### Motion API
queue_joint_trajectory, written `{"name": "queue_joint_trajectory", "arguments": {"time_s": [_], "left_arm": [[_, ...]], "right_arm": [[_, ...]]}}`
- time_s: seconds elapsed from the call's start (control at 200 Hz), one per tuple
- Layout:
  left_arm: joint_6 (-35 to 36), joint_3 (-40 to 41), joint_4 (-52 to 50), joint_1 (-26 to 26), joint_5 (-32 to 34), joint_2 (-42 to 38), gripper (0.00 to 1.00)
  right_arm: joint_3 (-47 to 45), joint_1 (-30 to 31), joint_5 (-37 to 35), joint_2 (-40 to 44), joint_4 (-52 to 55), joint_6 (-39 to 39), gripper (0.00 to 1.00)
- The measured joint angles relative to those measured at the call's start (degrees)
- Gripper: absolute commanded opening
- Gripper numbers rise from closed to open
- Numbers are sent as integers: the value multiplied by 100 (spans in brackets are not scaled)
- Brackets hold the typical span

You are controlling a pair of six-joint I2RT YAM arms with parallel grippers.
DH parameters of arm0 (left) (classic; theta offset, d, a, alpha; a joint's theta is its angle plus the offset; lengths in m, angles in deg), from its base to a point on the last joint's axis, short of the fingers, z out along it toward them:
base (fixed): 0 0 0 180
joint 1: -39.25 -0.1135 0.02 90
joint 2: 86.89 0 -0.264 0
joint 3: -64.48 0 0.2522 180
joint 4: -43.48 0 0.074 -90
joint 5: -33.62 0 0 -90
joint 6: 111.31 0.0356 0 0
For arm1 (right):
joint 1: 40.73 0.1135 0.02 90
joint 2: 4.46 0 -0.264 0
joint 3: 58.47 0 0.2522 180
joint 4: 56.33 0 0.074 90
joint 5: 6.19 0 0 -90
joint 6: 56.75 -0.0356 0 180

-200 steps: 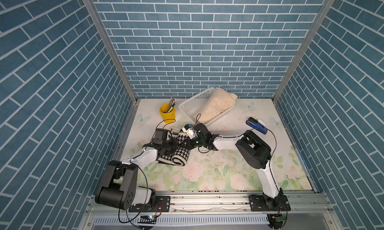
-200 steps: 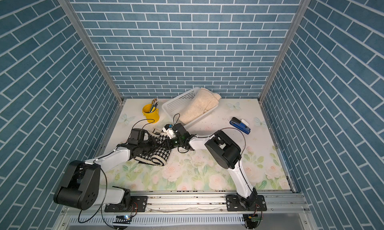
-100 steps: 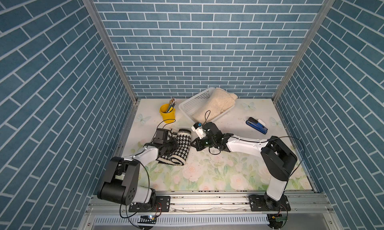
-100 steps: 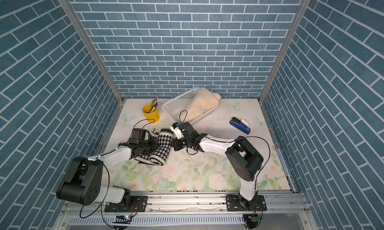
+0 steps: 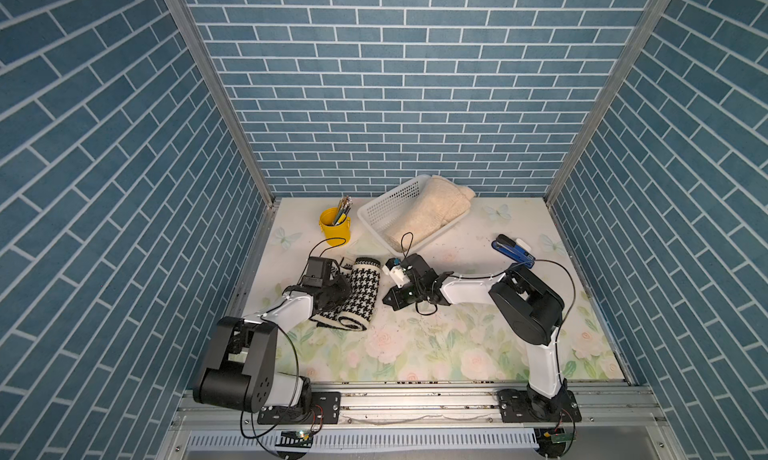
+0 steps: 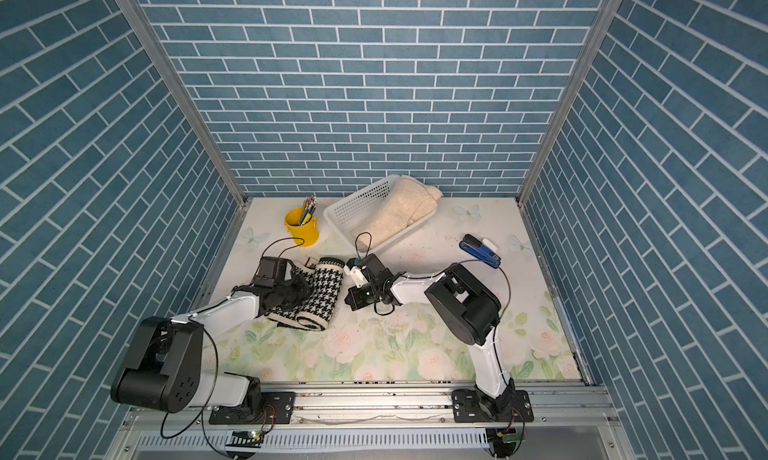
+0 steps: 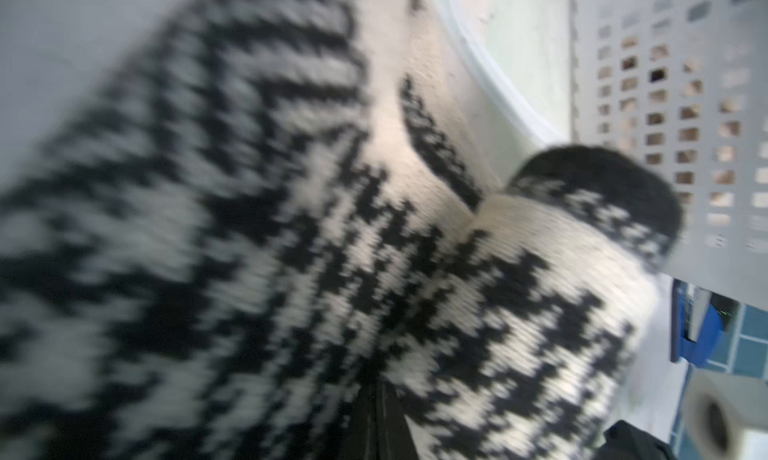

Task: Roll up the scarf and place it into the basket
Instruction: Roll the scarf at the center of the board.

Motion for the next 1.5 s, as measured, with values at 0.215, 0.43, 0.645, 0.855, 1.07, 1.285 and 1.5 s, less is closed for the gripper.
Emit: {"name": "queue_joint_trajectory", "arguments": {"time_s": [0.215,0.43,0.645,0.855,1.07,1.285,1.5], "left_arm": [[39,131,52,-85,39,186,5],[-94,232,382,197,118,210,5],[-490,-66,743,1193,424,667,4],[-1119,-472,1176,2343,616,1241,4],[-1611,-855,876,3051,542,1421,5],[-1351,-1672,-15,2651,365,1762,9],[-909,-2063,-472,2085,269,1891,10]], "right_arm": [[308,105,400,-391,-520,-111,0],[-96,136,450,-249,-890,-210,0],[-667,136,420,254,-990,-313,0],[-1674,57,11,1292,-704,-356,0],[-2295,63,-424,2457,297,-343,0],[-2118,98,-555,2566,490,-284,0],[-1709,151,-535,2435,498,-131,0]]}}
